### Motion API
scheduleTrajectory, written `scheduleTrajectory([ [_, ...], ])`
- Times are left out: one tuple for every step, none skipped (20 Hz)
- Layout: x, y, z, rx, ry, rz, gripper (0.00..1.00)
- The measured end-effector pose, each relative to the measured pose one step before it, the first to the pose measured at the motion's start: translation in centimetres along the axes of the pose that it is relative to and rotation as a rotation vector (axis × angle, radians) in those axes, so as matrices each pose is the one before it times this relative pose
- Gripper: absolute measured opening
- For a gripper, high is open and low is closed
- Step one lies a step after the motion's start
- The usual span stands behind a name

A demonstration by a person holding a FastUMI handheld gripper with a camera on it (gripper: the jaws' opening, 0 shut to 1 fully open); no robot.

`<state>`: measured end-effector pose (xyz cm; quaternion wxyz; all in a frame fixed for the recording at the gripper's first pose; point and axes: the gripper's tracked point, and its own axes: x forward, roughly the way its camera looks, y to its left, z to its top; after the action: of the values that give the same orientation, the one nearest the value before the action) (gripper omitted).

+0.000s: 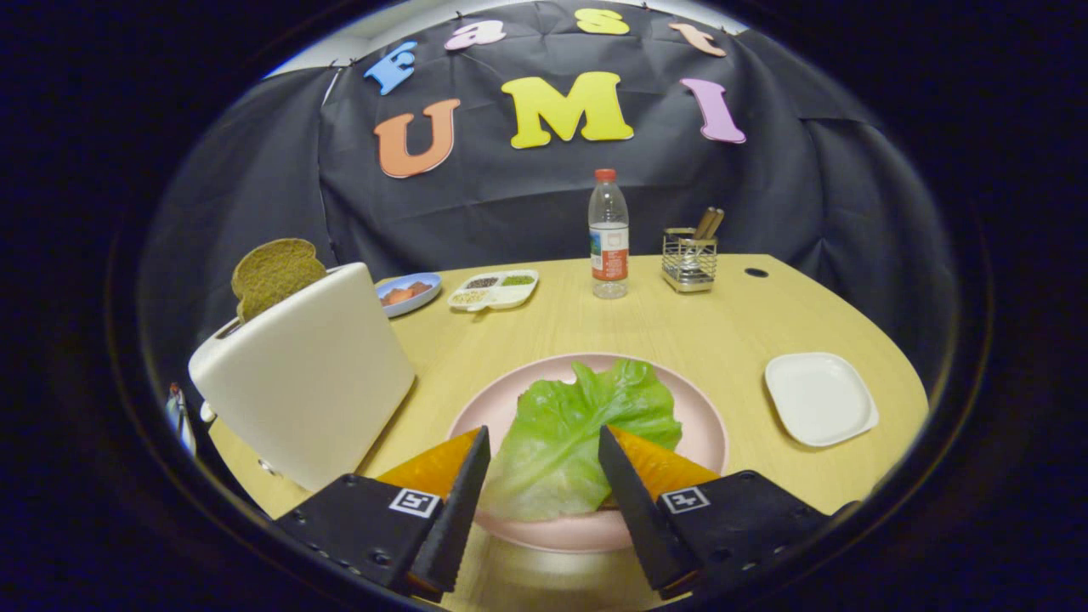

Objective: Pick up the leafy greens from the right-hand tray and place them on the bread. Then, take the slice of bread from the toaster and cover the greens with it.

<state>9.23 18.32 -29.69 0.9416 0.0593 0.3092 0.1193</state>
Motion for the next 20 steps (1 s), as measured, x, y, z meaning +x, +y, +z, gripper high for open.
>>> scheduleTrajectory([
  [-0.462, 0.323, 0.443, 0.00415, -0.00249, 0.00906, 0.80],
  [-0.557, 0.302, 0.444, 0.00045, -0.00443, 0.00706, 0.82],
  [-0.622, 0.248, 0.628, -0.00321, -0.00783, 0.00190, 0.85],
  [-0.661, 0.385, 0.756, -0.00742, -0.01620, 0.00087, 0.88],
  [-0.590, 0.437, 0.858, -0.01313, -0.01851, -0.00289, 0.90],
  [-0.623, 0.575, 0.695, -0.01694, -0.01654, -0.00047, 0.95],
  [-0.560, 0.717, 0.786, -0.01449, -0.01529, 0.00493, 0.95],
  [-0.546, 0.809, 0.737, -0.01262, -0.01149, 0.00171, 0.95],
  [-0.441, 0.905, 0.702, -0.01238, -0.00646, 0.00214, 0.95],
  [-0.395, 1.036, 0.706, -0.01096, -0.00812, 0.00574, 0.96],
  [-0.332, 1.292, 0.956, -0.01107, -0.01030, 0.01251, 0.96],
  [-0.165, 1.301, 1.035, -0.01293, -0.01175, 0.01386, 0.96],
  [-0.055, 1.081, 0.985, -0.00732, -0.00891, 0.00582, 0.96],
  [0.052, 1.158, 0.970, 0.00196, -0.01210, 0.00757, 0.96],
  [0.132, 1.160, 0.933, 0.00664, -0.01028, 0.00838, 0.96],
  [0.298, 1.081, 0.708, 0.01107, -0.00526, 0.00370, 0.96],
  [0.339, 1.058, 0.582, 0.00751, -0.00092, 0.00290, 0.96],
  [0.332, 0.877, 0.340, 0.00881, 0.00378, -0.00209, 0.96],
  [0.547, 1.186, 0.525, 0.00955, -0.00522, 0.01034, 0.96],
  [0.489, 0.602, -0.006, -0.00387, 0.00511, -0.01477, 0.96],
])
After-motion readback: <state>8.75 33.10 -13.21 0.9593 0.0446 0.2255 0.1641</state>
